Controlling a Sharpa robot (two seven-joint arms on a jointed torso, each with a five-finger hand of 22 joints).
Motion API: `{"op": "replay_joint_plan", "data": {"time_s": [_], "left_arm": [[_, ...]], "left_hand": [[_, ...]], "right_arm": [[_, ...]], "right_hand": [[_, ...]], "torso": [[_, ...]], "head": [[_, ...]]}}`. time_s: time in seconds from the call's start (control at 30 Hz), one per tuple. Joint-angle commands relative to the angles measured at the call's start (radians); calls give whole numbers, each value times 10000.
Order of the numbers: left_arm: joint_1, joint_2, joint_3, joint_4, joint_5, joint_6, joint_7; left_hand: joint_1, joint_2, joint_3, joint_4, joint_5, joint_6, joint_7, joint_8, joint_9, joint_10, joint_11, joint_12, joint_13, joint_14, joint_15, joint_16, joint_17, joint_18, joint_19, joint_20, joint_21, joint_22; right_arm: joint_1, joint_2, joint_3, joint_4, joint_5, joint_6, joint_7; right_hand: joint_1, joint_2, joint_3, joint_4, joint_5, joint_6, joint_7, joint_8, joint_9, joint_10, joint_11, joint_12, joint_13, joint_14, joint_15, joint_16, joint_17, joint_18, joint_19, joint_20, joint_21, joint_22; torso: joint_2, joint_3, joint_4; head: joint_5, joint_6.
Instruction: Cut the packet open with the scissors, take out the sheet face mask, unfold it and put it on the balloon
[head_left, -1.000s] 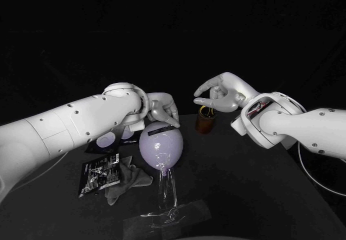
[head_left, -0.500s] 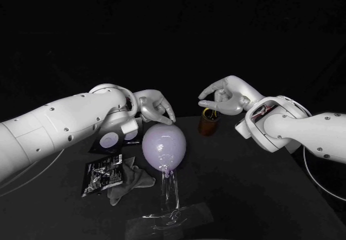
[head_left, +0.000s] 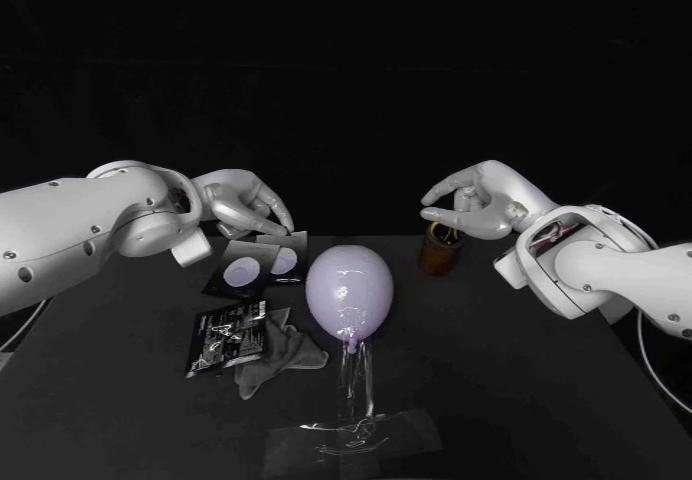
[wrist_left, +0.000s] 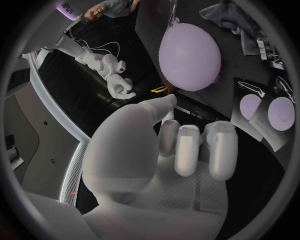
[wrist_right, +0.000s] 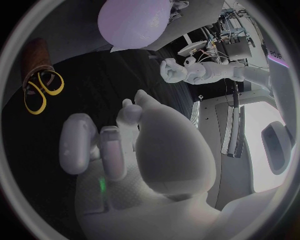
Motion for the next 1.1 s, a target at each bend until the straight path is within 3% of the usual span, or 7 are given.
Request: {"op": "replay_joint_plan", "data": {"time_s": [0.03,0.33,0.53,0.77,0.93,1.0,1.1], "left_arm": [[29,-532,-18,193,-74,337,-393],[-120,-2003,-434,349,-610,204,-737],[-615,-2510,-588,285,-981,-98,-695],[-1142,-2667,-663,122,-1540,-856,-511],[-1316,-2662,-740,79,-1668,-1438,-501],[-1354,-2651,-820,78,-1665,-1647,-530],[-1384,-2622,-904,45,-1649,-1894,-589]], "left_hand": [[-128,-11,90,-25,-9,-15,15,60,52,89,1,7,8,1079,59,65,2628,-96,422,-61,-11,1878],[-307,-39,160,-69,-11,7,-7,126,113,142,-15,28,47,1079,49,65,2628,-104,447,-67,-1,1906],[-345,-48,176,-81,-11,7,-16,138,127,149,-21,26,44,1079,45,65,2628,-102,442,-70,-5,1899],[-475,-99,177,-77,-13,-90,-13,115,138,54,-24,-80,-132,1079,38,65,2628,-91,411,-77,-23,1858],[-530,-118,167,-66,-13,-173,-7,82,135,-77,-19,-209,-339,1079,41,65,2628,-65,332,-78,-67,1758],[-589,-138,185,-30,-15,-445,29,-86,61,-341,5,-465,-743,1079,53,65,2628,-48,278,-77,-100,1689],[-698,-359,226,47,-18,-970,182,-489,-162,-1748,95,-1828,-2732,1079,135,65,2628,92,-175,-29,-362,1132]], "right_arm": [[-68,79,2,-29,-18,8,172],[-191,258,2,-96,-19,61,218],[-243,308,2,-126,-20,98,232],[-307,359,2,-151,-20,129,255],[-345,434,2,-178,-20,153,275],[-365,473,2,-194,-19,160,287],[-392,512,2,-211,-14,167,312]], "right_hand": [[-46,10,46,-11,-29,-69,-13,37,9,1568,-210,4898,7498,994,-25,33,2190,-65,348,10,20,1920],[-40,15,57,-17,-42,-75,-12,37,10,1561,-210,4887,7491,993,-23,32,2186,-66,348,11,25,1921],[-40,15,57,-17,-42,-75,-12,37,10,1561,-210,4887,7491,993,-23,32,2186,-66,348,11,25,1921],[-30,18,70,-25,-58,-87,-9,37,12,1547,-208,4867,7476,993,-21,32,2184,-63,341,12,7,1917],[-30,18,70,-25,-58,-87,-9,37,12,1547,-208,4867,7476,993,-21,32,2184,-63,341,12,7,1917],[-29,17,74,-27,-64,-94,-6,35,13,1536,-206,4850,7463,989,-20,28,2167,-58,333,13,-18,1911],[-32,9,80,-30,-76,-122,6,26,11,1504,-198,4798,7424,990,-16,29,2171,-53,322,16,-51,1902]], "torso": [[-42,-54,54],[-67,-48,82],[-77,-51,76],[-59,-39,79],[-52,-34,67],[-54,-31,73],[-54,-28,71]], "head": [[388,-42],[1618,-263],[2043,-363],[2506,-470],[2902,-523],[2958,-535],[3098,-565]]}}
